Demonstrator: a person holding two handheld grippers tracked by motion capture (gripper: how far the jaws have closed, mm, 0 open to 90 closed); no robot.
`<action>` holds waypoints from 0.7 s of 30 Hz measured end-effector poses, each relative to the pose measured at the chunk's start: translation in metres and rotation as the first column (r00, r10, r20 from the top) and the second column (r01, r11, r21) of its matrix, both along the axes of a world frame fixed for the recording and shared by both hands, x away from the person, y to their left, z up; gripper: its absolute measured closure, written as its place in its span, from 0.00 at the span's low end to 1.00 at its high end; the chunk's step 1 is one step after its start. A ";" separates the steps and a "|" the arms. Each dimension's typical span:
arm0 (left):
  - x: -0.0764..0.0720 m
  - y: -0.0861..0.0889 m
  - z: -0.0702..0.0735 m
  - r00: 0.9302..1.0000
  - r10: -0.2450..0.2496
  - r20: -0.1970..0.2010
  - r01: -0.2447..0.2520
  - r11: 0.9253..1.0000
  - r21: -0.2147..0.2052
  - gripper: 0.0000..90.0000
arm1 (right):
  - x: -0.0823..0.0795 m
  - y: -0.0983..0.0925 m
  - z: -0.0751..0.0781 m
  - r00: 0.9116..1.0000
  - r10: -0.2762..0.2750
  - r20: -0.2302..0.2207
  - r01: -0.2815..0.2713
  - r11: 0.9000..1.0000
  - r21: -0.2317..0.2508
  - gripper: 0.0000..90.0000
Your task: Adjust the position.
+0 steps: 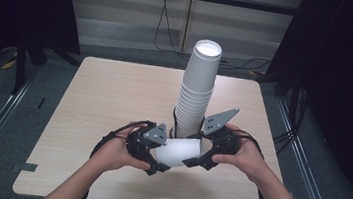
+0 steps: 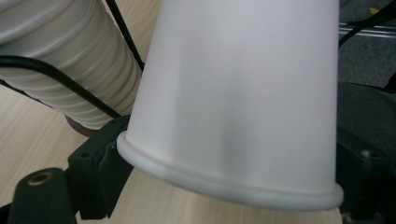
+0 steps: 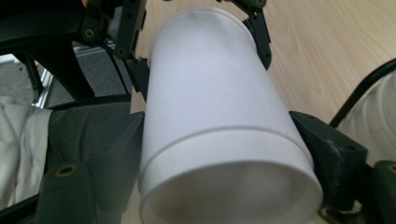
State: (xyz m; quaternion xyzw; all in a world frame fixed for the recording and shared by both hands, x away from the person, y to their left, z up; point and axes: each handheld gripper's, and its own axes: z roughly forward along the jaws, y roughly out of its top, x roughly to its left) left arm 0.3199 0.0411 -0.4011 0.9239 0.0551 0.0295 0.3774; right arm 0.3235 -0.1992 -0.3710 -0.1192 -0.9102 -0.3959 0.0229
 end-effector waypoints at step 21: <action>-0.004 -0.009 0.004 1.000 0.006 -0.024 -0.002 0.987 0.161 0.15 | -0.008 0.014 0.015 0.991 0.090 0.095 -0.058 0.953 -0.297 0.16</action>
